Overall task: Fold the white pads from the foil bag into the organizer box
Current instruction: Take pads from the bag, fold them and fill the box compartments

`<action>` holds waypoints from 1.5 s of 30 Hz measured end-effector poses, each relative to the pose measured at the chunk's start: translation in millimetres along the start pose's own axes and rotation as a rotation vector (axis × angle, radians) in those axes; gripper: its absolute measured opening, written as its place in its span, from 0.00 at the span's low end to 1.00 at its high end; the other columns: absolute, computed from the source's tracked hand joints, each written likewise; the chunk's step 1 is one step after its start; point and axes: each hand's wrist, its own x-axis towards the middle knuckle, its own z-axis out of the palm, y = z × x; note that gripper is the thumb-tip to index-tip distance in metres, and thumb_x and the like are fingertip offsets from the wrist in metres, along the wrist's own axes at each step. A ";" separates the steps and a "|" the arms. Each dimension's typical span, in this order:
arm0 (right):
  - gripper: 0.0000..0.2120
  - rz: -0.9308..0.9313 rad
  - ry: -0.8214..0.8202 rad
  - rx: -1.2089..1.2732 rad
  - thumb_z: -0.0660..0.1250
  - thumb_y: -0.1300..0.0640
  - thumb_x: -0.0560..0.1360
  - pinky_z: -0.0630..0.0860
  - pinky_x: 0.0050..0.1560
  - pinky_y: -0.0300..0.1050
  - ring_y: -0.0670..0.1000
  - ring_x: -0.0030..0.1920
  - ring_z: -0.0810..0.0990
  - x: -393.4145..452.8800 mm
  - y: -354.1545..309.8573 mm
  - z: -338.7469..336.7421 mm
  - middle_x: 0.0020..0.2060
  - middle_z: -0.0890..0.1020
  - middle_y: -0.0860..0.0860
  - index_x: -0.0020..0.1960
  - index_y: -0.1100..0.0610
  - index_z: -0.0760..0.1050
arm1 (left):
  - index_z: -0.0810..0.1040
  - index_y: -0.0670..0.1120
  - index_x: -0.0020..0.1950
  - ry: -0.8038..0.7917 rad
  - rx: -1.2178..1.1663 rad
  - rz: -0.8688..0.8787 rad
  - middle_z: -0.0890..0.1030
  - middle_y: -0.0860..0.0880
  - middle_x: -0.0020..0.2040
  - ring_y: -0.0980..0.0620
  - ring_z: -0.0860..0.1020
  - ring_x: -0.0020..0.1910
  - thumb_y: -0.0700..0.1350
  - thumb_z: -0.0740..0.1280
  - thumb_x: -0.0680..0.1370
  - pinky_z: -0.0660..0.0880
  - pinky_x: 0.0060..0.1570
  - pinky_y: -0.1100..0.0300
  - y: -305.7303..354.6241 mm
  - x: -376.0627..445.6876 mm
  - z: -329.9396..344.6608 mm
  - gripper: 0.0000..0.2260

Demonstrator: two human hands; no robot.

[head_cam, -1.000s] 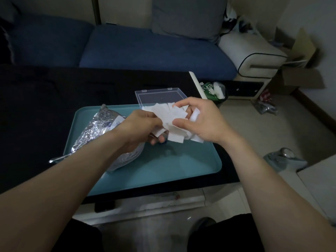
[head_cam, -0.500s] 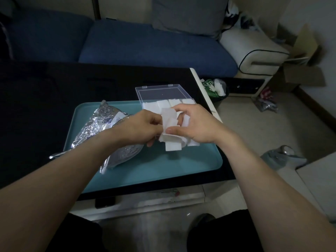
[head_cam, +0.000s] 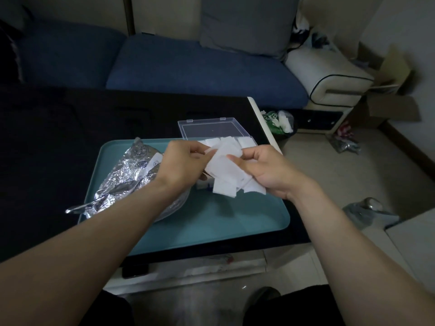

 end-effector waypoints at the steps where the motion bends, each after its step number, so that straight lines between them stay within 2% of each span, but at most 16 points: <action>1: 0.08 0.003 0.036 -0.008 0.72 0.54 0.72 0.81 0.43 0.46 0.49 0.38 0.84 1.9 0.6 1.3 0.39 0.86 0.52 0.44 0.59 0.83 | 0.83 0.43 0.42 -0.007 -0.022 -0.003 0.83 0.48 0.30 0.52 0.79 0.28 0.43 0.71 0.77 0.77 0.29 0.58 1.7 -1.3 1.8 0.06; 6: 0.13 0.072 0.189 -0.091 0.75 0.51 0.74 0.78 0.44 0.49 0.50 0.37 0.80 4.7 1.5 2.6 0.33 0.83 0.50 0.34 0.57 0.81 | 0.82 0.40 0.42 0.025 -0.149 -0.088 0.82 0.49 0.28 0.54 0.79 0.25 0.45 0.71 0.77 0.74 0.24 0.63 2.4 -4.1 10.3 0.10; 8: 0.10 0.115 0.209 -0.056 0.74 0.53 0.74 0.79 0.46 0.51 0.52 0.38 0.81 5.0 2.3 3.5 0.32 0.84 0.50 0.37 0.58 0.81 | 0.82 0.40 0.42 0.041 -0.157 -0.094 0.83 0.47 0.30 0.51 0.79 0.26 0.48 0.71 0.77 0.75 0.25 0.61 2.0 -3.8 10.8 0.12; 11: 0.07 0.144 0.213 0.048 0.73 0.55 0.76 0.77 0.35 0.46 0.52 0.34 0.81 4.5 1.8 6.2 0.33 0.84 0.51 0.44 0.59 0.81 | 0.83 0.39 0.41 0.004 -0.123 -0.095 0.83 0.45 0.31 0.50 0.80 0.28 0.52 0.68 0.78 0.75 0.26 0.62 3.7 -6.2 12.1 0.17; 13: 0.06 0.138 0.222 0.090 0.73 0.56 0.76 0.76 0.29 0.42 0.50 0.31 0.81 3.6 0.4 6.5 0.34 0.84 0.52 0.46 0.59 0.80 | 0.83 0.36 0.42 -0.041 -0.151 -0.116 0.84 0.40 0.33 0.44 0.80 0.30 0.54 0.65 0.80 0.77 0.29 0.59 7.8 -7.2 13.3 0.21; 15: 0.05 0.128 0.209 0.128 0.73 0.59 0.75 0.79 0.32 0.44 0.50 0.32 0.82 2.1 -1.5 3.6 0.35 0.84 0.53 0.45 0.60 0.80 | 0.82 0.35 0.43 -0.075 -0.188 -0.198 0.84 0.36 0.37 0.38 0.81 0.33 0.57 0.64 0.80 0.81 0.37 0.49 10.7 -4.3 11.7 0.24; 18: 0.04 0.104 0.143 0.121 0.73 0.62 0.74 0.80 0.37 0.45 0.50 0.33 0.82 -1.1 -2.5 -1.1 0.35 0.83 0.53 0.42 0.58 0.79 | 0.81 0.40 0.56 -0.282 -0.275 -0.347 0.85 0.39 0.50 0.40 0.84 0.45 0.59 0.62 0.80 0.81 0.49 0.42 10.7 0.7 7.0 0.22; 21: 0.08 -0.007 0.152 -0.137 0.76 0.56 0.73 0.77 0.38 0.40 0.46 0.33 0.79 -1.5 0.6 0.2 0.32 0.81 0.47 0.38 0.54 0.78 | 0.77 0.40 0.64 -0.494 -0.441 -0.417 0.82 0.39 0.59 0.42 0.82 0.57 0.51 0.58 0.83 0.80 0.54 0.46 11.3 -2.5 5.7 0.18; 25: 0.12 -0.103 0.227 -0.407 0.80 0.47 0.68 0.68 0.34 0.32 0.38 0.29 0.73 -0.1 2.9 2.0 0.28 0.78 0.40 0.36 0.51 0.78 | 0.76 0.33 0.63 -0.435 -0.436 -0.466 0.81 0.36 0.60 0.43 0.82 0.52 0.43 0.58 0.84 0.83 0.48 0.49 8.6 -2.2 8.2 0.15; 28: 0.12 -0.086 0.271 -0.435 0.81 0.47 0.66 0.68 0.34 0.28 0.35 0.33 0.77 0.9 3.5 -1.1 0.32 0.80 0.40 0.36 0.52 0.81 | 0.75 0.35 0.63 -0.360 -0.479 -0.522 0.83 0.39 0.55 0.43 0.84 0.49 0.42 0.57 0.84 0.83 0.45 0.46 5.3 -1.2 10.1 0.13; 30: 0.12 -0.074 0.308 -0.420 0.81 0.47 0.66 0.70 0.38 0.31 0.35 0.34 0.78 1.9 5.3 -5.9 0.32 0.81 0.41 0.36 0.53 0.82 | 0.75 0.37 0.61 -0.282 -0.486 -0.541 0.85 0.41 0.50 0.45 0.85 0.45 0.41 0.57 0.85 0.83 0.41 0.47 2.4 0.4 10.3 0.11; 33: 0.13 -0.101 0.409 -0.376 0.81 0.46 0.65 0.72 0.43 0.39 0.39 0.35 0.78 3.3 8.0 -14.7 0.32 0.82 0.42 0.36 0.52 0.82 | 0.76 0.40 0.55 -0.277 -0.402 -0.495 0.85 0.43 0.40 0.46 0.84 0.36 0.40 0.57 0.85 0.83 0.37 0.52 0.1 -0.1 7.3 0.09; 36: 0.13 -0.114 0.473 -0.396 0.81 0.46 0.66 0.72 0.44 0.38 0.39 0.35 0.78 3.8 7.6 -20.0 0.30 0.81 0.41 0.34 0.52 0.81 | 0.77 0.39 0.54 -0.263 -0.207 -0.324 0.84 0.43 0.40 0.49 0.81 0.31 0.38 0.59 0.83 0.79 0.29 0.59 -4.9 -0.8 8.5 0.08; 40: 0.13 0.104 0.274 -0.418 0.81 0.47 0.66 0.73 0.46 0.39 0.43 0.47 0.80 0.8 5.9 -18.3 0.42 0.85 0.47 0.37 0.56 0.83 | 0.78 0.43 0.51 -0.199 0.058 -0.096 0.80 0.48 0.34 0.53 0.76 0.27 0.39 0.58 0.81 0.72 0.25 0.62 -8.3 1.7 15.5 0.09; 43: 0.14 0.171 0.204 -0.422 0.80 0.46 0.67 0.74 0.46 0.42 0.49 0.49 0.81 -0.8 7.5 -9.2 0.46 0.85 0.53 0.37 0.57 0.82 | 0.78 0.45 0.51 -0.302 0.165 -0.047 0.78 0.50 0.33 0.54 0.75 0.29 0.52 0.57 0.84 0.73 0.33 0.61 -10.6 -0.2 19.2 0.15; 45: 0.12 0.184 0.205 -0.412 0.78 0.49 0.70 0.73 0.43 0.41 0.50 0.46 0.80 0.1 7.8 -6.1 0.42 0.84 0.52 0.37 0.56 0.81 | 0.78 0.45 0.48 -0.393 0.276 -0.035 0.80 0.47 0.35 0.51 0.77 0.34 0.57 0.59 0.82 0.76 0.41 0.56 -13.3 -1.2 19.4 0.17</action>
